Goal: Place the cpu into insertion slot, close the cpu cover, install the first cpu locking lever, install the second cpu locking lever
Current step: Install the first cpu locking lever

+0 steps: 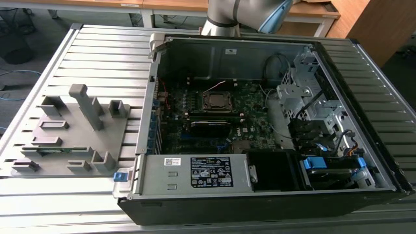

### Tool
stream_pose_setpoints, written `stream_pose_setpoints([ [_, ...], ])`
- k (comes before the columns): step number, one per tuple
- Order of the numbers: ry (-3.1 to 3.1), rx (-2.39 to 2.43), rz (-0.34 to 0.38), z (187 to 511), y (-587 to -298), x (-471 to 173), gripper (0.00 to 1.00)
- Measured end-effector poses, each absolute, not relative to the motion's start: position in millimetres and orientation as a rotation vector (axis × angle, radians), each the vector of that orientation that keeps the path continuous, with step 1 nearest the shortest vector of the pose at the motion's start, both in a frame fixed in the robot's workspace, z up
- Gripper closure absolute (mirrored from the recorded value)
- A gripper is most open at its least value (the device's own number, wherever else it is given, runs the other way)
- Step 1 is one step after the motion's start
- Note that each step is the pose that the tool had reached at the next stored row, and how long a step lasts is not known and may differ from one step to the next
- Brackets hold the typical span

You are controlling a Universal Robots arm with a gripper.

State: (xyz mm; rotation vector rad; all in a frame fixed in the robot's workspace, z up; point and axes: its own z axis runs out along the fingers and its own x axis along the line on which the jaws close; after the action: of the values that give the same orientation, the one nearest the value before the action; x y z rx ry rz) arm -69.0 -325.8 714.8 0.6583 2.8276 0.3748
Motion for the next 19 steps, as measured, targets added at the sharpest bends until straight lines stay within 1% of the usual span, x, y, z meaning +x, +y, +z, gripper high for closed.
stream_pose_setpoints([
  [14, 2.828, 0.658, 0.37, 712.5, -325.8, -68.9, 0.89],
  [19, 2.827, 0.657, 0.37, 703.9, -325.9, -69.0, 0.89],
])
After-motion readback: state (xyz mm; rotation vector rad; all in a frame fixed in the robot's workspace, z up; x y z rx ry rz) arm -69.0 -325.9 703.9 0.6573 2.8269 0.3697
